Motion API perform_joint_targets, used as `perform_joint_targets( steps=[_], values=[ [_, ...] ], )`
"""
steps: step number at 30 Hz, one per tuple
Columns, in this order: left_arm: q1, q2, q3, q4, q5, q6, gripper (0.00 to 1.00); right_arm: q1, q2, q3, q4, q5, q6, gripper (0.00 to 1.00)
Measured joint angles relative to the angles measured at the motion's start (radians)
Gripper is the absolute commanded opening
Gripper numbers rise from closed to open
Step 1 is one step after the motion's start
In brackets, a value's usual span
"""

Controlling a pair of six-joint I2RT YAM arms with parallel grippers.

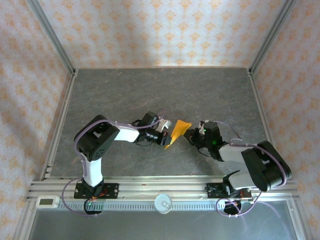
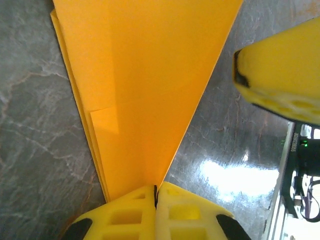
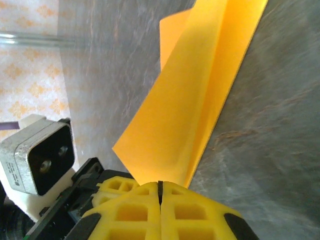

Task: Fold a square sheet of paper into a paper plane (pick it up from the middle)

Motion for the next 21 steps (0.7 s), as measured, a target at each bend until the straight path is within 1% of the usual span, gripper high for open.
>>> perform_joint_targets(
  steps=[6, 13, 18, 21],
  values=[
    [0.013, 0.024, 0.001, 0.055, 0.048, -0.101, 0.00, 0.008, 0.097, 0.059, 0.083, -0.045, 0.003, 0.04],
    [0.011, 0.055, -0.001, 0.141, 0.075, -0.227, 0.00, 0.008, 0.163, 0.089, 0.119, -0.051, 0.005, 0.03],
    [0.016, 0.070, -0.014, 0.209, 0.085, -0.308, 0.00, -0.011, 0.185, 0.094, 0.121, -0.061, 0.005, 0.03],
    [0.018, 0.072, -0.036, 0.261, 0.085, -0.350, 0.00, -0.028, 0.184, 0.094, 0.123, -0.074, 0.003, 0.05]
  ],
)
